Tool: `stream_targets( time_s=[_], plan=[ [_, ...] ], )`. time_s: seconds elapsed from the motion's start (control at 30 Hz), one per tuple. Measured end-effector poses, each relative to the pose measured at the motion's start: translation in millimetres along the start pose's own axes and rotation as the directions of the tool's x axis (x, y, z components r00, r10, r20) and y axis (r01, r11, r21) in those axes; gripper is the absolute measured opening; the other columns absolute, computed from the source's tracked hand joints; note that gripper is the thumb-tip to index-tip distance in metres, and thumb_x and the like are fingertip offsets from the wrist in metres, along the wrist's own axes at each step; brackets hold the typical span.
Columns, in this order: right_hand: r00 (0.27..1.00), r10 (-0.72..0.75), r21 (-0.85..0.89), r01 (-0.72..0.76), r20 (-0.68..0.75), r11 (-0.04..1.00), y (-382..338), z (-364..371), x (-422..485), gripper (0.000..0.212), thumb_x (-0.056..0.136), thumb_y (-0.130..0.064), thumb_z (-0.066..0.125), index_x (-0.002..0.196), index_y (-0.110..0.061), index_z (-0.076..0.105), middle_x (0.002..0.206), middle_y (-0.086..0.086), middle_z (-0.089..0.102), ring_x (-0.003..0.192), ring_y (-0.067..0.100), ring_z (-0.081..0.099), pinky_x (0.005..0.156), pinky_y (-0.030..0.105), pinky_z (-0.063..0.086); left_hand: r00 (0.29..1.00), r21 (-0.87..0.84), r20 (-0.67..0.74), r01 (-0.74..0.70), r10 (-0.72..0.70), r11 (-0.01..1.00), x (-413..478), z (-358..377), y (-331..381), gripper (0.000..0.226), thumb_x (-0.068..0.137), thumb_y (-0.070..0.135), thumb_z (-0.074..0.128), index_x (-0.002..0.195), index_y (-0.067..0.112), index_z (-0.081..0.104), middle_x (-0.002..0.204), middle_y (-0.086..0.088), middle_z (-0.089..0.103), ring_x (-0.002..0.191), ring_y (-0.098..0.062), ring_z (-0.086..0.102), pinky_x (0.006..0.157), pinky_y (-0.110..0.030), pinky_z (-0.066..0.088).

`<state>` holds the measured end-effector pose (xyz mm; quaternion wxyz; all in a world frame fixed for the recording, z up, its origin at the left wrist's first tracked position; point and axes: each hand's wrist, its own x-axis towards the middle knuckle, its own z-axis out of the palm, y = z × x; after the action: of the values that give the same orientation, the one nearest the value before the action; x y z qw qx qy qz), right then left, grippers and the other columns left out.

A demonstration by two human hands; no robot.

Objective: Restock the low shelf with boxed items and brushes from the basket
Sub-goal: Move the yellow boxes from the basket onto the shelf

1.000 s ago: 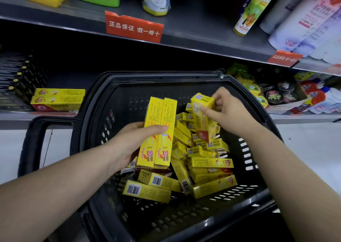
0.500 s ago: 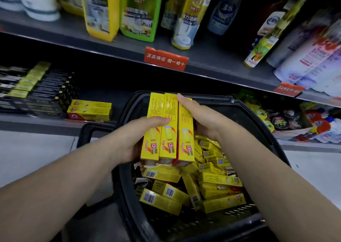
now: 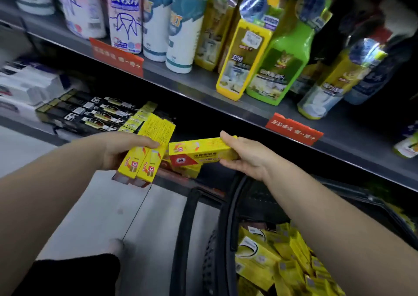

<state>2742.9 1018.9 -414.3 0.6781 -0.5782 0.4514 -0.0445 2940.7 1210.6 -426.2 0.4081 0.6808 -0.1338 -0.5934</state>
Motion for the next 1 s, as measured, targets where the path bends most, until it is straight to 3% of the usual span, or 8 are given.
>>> stream_targets(
  time_s=[0.13,0.23,0.4,0.5,0.57,0.8,0.9,1.0],
  plan=[
    [1.0,-0.013,-0.139,0.01,-0.02,0.99,-0.6,19.4,54.8,0.023,0.078,-0.022,0.075,0.093,-0.006,0.066,0.083,0.003,0.07,0.078,0.01,0.068,0.068,0.025,0.059,0.997,-0.1,-0.068,-0.036,0.029,0.994,24.6,-25.9,-17.7,0.029,0.083,0.029,0.064,0.098,0.006,0.056,0.07,-0.019,0.07,0.06,-0.04,0.068,0.043,-0.037,0.052],
    [0.99,0.018,-0.236,-0.052,-0.142,0.97,-4.7,20.8,101.0,0.041,0.076,-0.028,0.077,0.106,-0.005,0.063,0.1,0.008,0.067,0.088,0.016,0.067,0.072,0.027,0.059,0.984,-0.172,-0.141,-0.135,0.111,0.976,47.6,-33.9,-33.8,0.028,0.081,0.026,0.067,0.104,0.012,0.061,0.078,-0.013,0.074,0.069,-0.032,0.072,0.055,-0.04,0.058],
    [0.966,0.049,-0.362,-0.142,-0.253,0.921,4.7,21.4,167.4,0.043,0.082,-0.035,0.071,0.113,-0.013,0.053,0.099,0.003,0.058,0.092,0.016,0.058,0.055,0.021,0.055,0.95,-0.235,-0.276,-0.211,0.143,0.949,79.5,-41.7,-43.3,0.039,0.078,0.025,0.072,0.114,0.014,0.059,0.094,-0.012,0.073,0.079,-0.03,0.072,0.065,-0.042,0.058],
    [0.958,0.224,-0.34,-0.275,-0.182,0.899,9.3,22.4,193.4,0.033,0.081,-0.035,0.071,0.094,-0.009,0.056,0.091,0.004,0.06,0.087,0.015,0.061,0.074,0.027,0.056,0.939,-0.264,-0.313,-0.232,0.145,0.936,91.1,-44.0,-41.9,0.045,0.077,0.027,0.075,0.117,0.014,0.058,0.098,-0.012,0.073,0.08,-0.03,0.072,0.063,-0.042,0.058],
    [0.952,0.271,-0.386,-0.306,-0.144,0.87,16.0,22.8,208.8,0.038,0.079,-0.033,0.073,0.101,-0.006,0.059,0.106,0.01,0.061,0.1,0.019,0.061,0.083,0.032,0.054,0.936,-0.27,-0.315,-0.245,0.155,0.931,96.1,-42.2,-41.1,0.045,0.077,0.027,0.075,0.116,0.015,0.058,0.097,-0.011,0.073,0.079,-0.03,0.072,0.063,-0.041,0.058],
    [0.949,0.316,-0.851,-0.168,-0.002,0.497,50.2,36.9,226.4,0.068,0.076,-0.045,0.072,0.132,-0.018,0.046,0.134,0.005,0.05,0.122,0.025,0.047,0.091,0.043,0.043,0.93,-0.251,-0.321,-0.264,0.177,0.931,106.4,-35.1,-32.9,0.046,0.076,0.028,0.074,0.116,0.014,0.056,0.098,-0.011,0.072,0.072,-0.025,0.073,0.051,-0.032,0.056],
    [0.959,0.278,-0.931,-0.054,0.052,0.361,53.2,42.1,228.0,0.089,0.07,-0.046,0.077,0.143,-0.02,0.031,0.141,0.004,0.044,0.126,0.025,0.045,0.097,0.04,0.043,0.932,-0.238,-0.322,-0.25,0.167,0.939,109.4,-33.2,-31.7,0.052,0.076,0.029,0.075,0.12,0.013,0.053,0.101,-0.012,0.071,0.077,-0.029,0.072,0.057,-0.038,0.058],
    [0.957,0.271,-0.948,0.015,0.106,0.319,55.0,44.2,228.2,0.084,0.074,-0.047,0.073,0.141,-0.018,0.032,0.14,0.006,0.046,0.124,0.023,0.047,0.102,0.037,0.041,0.938,-0.247,-0.31,-0.237,0.155,0.939,110.8,-30.4,-31.2,0.05,0.077,0.029,0.074,0.119,0.014,0.054,0.098,-0.011,0.072,0.077,-0.028,0.072,0.059,-0.037,0.058]
  ],
)
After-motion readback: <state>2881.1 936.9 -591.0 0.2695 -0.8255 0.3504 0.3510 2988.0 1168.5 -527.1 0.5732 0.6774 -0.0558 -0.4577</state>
